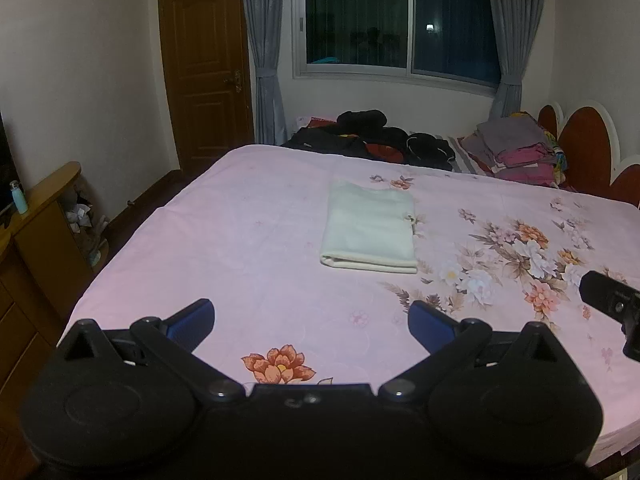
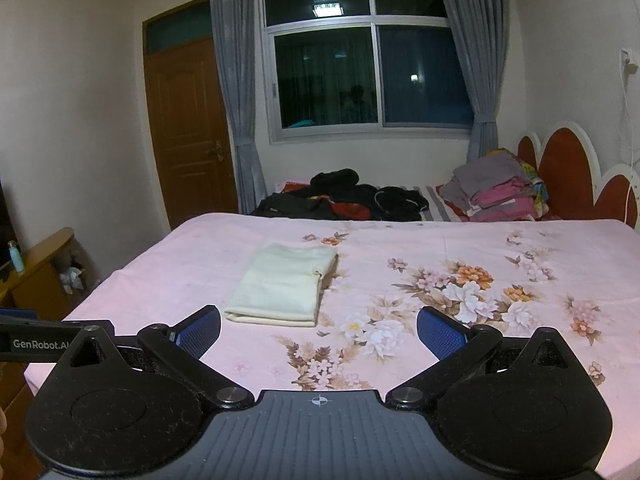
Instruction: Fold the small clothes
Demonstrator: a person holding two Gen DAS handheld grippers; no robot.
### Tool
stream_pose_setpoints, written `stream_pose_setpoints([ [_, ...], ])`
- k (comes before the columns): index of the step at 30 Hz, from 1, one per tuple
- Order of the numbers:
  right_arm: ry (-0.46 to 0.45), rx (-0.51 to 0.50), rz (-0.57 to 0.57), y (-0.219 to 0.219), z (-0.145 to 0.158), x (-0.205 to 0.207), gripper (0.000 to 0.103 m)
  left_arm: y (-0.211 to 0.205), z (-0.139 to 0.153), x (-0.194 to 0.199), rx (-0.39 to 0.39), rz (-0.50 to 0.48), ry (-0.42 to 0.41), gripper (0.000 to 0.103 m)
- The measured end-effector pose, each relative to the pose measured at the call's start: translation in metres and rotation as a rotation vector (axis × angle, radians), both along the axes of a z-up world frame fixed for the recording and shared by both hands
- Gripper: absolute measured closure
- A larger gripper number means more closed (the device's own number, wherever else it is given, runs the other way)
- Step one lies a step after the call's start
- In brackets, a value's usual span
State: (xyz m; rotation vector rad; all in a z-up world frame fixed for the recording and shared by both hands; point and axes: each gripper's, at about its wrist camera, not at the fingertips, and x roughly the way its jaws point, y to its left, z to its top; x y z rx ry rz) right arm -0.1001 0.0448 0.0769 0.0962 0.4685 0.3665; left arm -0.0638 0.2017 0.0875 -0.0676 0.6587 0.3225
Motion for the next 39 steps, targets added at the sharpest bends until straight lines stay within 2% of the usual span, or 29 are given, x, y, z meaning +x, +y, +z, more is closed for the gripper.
stream_pose_setpoints([
  [39, 0.023, 0.008, 0.004, 0.004, -0.012, 0.008, 0.000, 0.001, -0.004, 0.012, -0.008, -0.006, 0.041, 0.000],
])
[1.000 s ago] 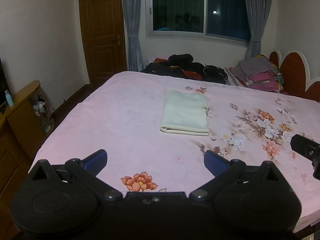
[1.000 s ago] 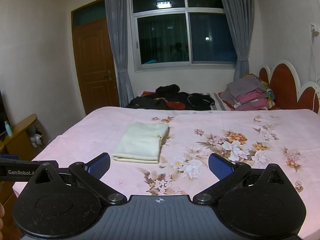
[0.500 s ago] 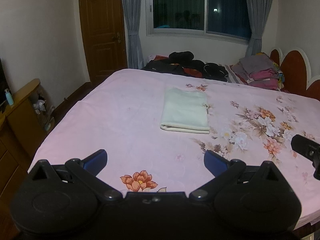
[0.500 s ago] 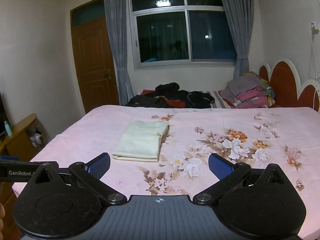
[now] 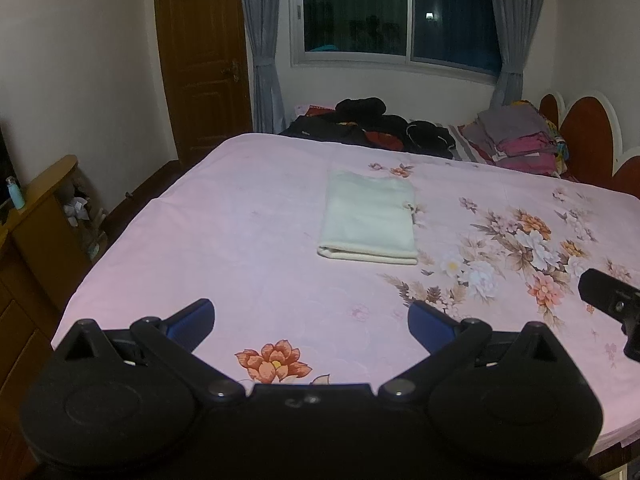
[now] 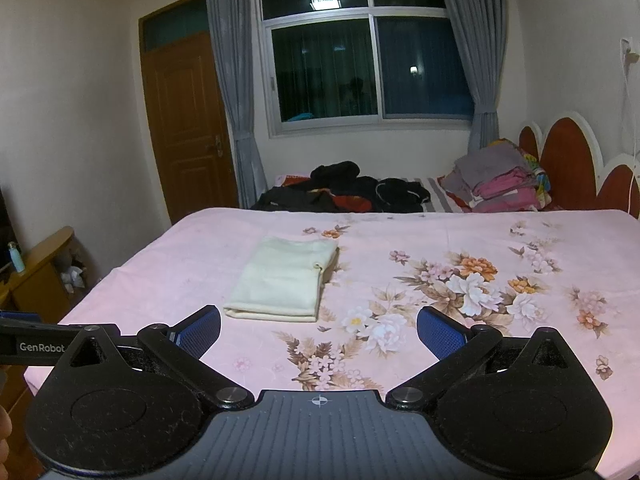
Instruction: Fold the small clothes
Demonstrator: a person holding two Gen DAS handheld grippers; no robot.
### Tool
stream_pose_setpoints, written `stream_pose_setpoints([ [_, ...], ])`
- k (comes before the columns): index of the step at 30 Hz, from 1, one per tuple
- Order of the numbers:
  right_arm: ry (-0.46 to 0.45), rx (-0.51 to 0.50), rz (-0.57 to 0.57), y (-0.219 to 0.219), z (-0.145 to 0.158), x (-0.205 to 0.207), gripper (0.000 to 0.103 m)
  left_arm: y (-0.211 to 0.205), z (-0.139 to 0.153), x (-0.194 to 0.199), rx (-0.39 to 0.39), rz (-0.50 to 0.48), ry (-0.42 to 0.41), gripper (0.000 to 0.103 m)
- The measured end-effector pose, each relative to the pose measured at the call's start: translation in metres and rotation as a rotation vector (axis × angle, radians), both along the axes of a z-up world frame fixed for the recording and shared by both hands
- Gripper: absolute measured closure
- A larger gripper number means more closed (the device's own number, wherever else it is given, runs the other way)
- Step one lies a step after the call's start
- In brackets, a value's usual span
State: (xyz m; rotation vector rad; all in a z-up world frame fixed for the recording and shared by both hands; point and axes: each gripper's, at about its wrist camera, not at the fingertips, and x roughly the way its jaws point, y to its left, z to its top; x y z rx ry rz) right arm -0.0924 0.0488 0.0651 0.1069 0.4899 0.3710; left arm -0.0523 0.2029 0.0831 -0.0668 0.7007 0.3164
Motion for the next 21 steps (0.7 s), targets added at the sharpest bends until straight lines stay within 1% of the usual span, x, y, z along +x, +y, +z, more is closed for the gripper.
stream_pose_setpoints([
  [7, 0.020, -0.001, -0.003, -0.001, -0.006, 0.009, 0.000, 0.001, -0.007, 0.010, -0.014, -0.012, 0.025, 0.000],
  [13, 0.040, -0.003, -0.014, 0.000, -0.011, 0.021, 0.000, 0.002, -0.015, 0.028, -0.028, -0.031, 0.050, 0.000],
  [18, 0.069, -0.009, -0.035, -0.001, -0.018, 0.035, 0.000, 0.002, -0.022, 0.045, -0.031, -0.070, 0.033, 0.001],
  [21, 0.090, -0.010, -0.059, -0.002, -0.025, 0.046, 0.000, 0.002, -0.029, 0.060, -0.007, -0.085, 0.008, 0.001],
])
